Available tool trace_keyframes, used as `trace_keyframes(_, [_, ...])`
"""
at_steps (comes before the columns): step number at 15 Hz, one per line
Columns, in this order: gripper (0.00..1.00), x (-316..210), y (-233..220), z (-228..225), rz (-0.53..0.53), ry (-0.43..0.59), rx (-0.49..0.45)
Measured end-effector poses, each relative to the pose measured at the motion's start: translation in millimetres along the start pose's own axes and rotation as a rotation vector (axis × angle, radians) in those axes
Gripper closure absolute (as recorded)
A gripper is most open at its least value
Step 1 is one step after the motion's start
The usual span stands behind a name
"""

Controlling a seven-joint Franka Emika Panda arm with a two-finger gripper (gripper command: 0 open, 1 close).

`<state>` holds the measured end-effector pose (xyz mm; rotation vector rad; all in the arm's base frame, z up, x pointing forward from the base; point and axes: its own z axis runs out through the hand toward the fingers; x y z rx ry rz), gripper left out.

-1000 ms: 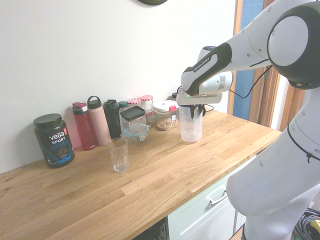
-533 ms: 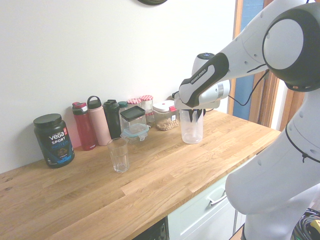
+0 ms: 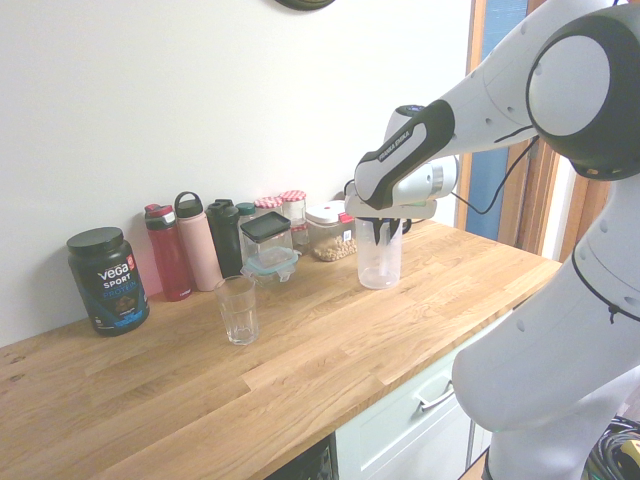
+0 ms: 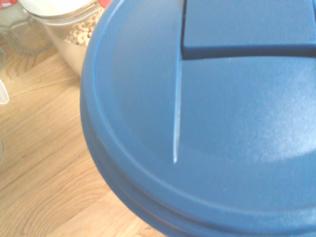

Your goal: Pour me some water

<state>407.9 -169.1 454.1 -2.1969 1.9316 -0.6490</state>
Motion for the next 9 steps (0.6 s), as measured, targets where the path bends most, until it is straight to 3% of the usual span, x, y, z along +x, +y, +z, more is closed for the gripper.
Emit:
trace_keyframes(5, [0.00,-2,3,5,-0.010,-0.010,-0.030])
trace_keyframes(9, [0.00,-17,26,-16,-0.040,-0.104,-0.144])
